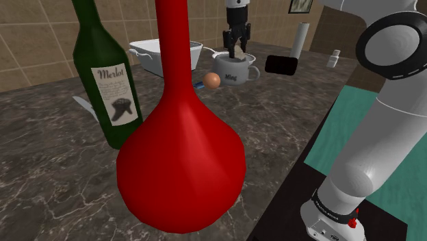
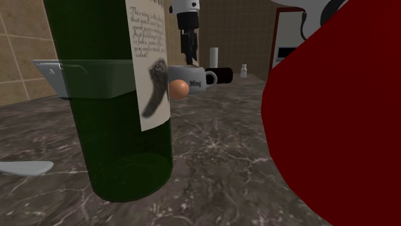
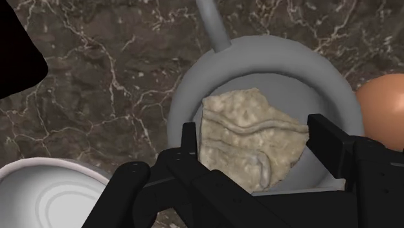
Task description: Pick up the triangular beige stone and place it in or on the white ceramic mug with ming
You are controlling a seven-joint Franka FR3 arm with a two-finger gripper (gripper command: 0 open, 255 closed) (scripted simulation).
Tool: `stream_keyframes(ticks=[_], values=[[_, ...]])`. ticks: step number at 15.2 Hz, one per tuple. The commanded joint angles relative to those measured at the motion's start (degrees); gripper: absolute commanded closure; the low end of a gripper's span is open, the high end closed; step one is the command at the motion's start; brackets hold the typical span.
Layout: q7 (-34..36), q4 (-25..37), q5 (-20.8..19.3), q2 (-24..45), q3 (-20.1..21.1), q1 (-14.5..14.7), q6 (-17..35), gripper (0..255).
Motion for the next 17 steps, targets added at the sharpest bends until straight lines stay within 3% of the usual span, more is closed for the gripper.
stream_keyframes(ticks=[1,8,9,14,17], values=[[0.2,-2.3,0.2,-0.7,0.0,0.0,1.5,255],[0.2,-2.3,0.2,-0.7,0.0,0.0,1.5,255],[0.2,-2.3,0.2,-0.7,0.0,0.0,1.5,0],[0.2,-2.3,0.2,-0.7,0.0,0.0,1.5,0],[0.4,9.8,-1.0,3.9,0.7,0.9,-6.2,0]])
